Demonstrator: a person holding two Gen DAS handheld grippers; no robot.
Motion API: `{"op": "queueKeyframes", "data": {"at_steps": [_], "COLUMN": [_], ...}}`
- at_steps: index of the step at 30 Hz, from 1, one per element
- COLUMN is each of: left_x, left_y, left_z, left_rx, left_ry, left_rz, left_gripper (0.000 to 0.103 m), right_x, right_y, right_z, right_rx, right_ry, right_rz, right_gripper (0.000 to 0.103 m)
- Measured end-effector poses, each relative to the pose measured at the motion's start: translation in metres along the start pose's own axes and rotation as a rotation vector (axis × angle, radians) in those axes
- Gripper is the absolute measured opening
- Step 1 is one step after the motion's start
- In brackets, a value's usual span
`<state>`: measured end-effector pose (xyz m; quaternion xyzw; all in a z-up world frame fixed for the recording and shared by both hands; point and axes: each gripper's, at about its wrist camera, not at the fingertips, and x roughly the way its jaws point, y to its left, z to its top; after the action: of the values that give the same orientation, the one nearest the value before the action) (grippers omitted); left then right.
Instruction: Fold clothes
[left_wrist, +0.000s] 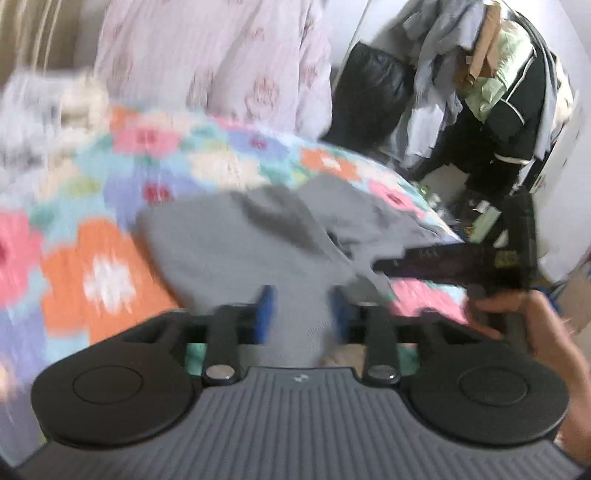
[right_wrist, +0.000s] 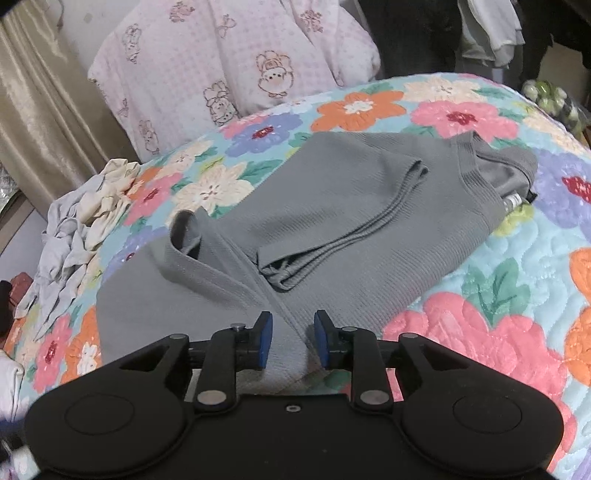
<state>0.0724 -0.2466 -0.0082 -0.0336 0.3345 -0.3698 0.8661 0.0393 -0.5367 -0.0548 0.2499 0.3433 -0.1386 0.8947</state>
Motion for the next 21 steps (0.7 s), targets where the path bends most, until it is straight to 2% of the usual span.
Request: {"op": "queueKeyframes", "data": {"at_steps": [2,4,6,7,9,14,21], "left_x": [0.022,0.046,0.068,0.074,0.074,0.071,0.071], "left_y": [0.002,0.009,0.01,0.008,0.004,-0.001,-0.003], "left_z": [-0.003,-0.012,-0.024,-0.029,-0.034,-0.035,-0.045], "left_rx": [-0.047,-0.111,-0.105,-0.064,-0.016,0.0,0.027], "left_ry": [0.05,0.109,0.196,0.206,0.193,0.21,0.192], "left_rz": [-0.021,-0.057,0.0,0.031,0.042,0.056,0.07], "left_gripper": [0.05,0.05,0.049,0.049,0.05,0.051,0.053], "right_x": [0.0,-0.001,-0.003,-0.004,-0.005,-0.006,-0.005], "right_y": [0.002,0.002,0.001,0.001,0.001,0.007,0.028], "right_z": [0.0,-0.001,-0.001,-0.001,-0.002,-0.002,-0.007], "right_rx": [-0.014,-0.023,-0.017,-0.015,-0.011,-0.038,-0.173], "right_ry": [-0.004,-0.007,-0.01,-0.012,-0.016,-0.02,-0.004], "right_rz": [-0.008,-0.014,-0.011,-0.008,-0.003,0.006,0.029], "right_gripper": [0.036,0.037,0.037,0.038,0.039,0.04,0.04]}}
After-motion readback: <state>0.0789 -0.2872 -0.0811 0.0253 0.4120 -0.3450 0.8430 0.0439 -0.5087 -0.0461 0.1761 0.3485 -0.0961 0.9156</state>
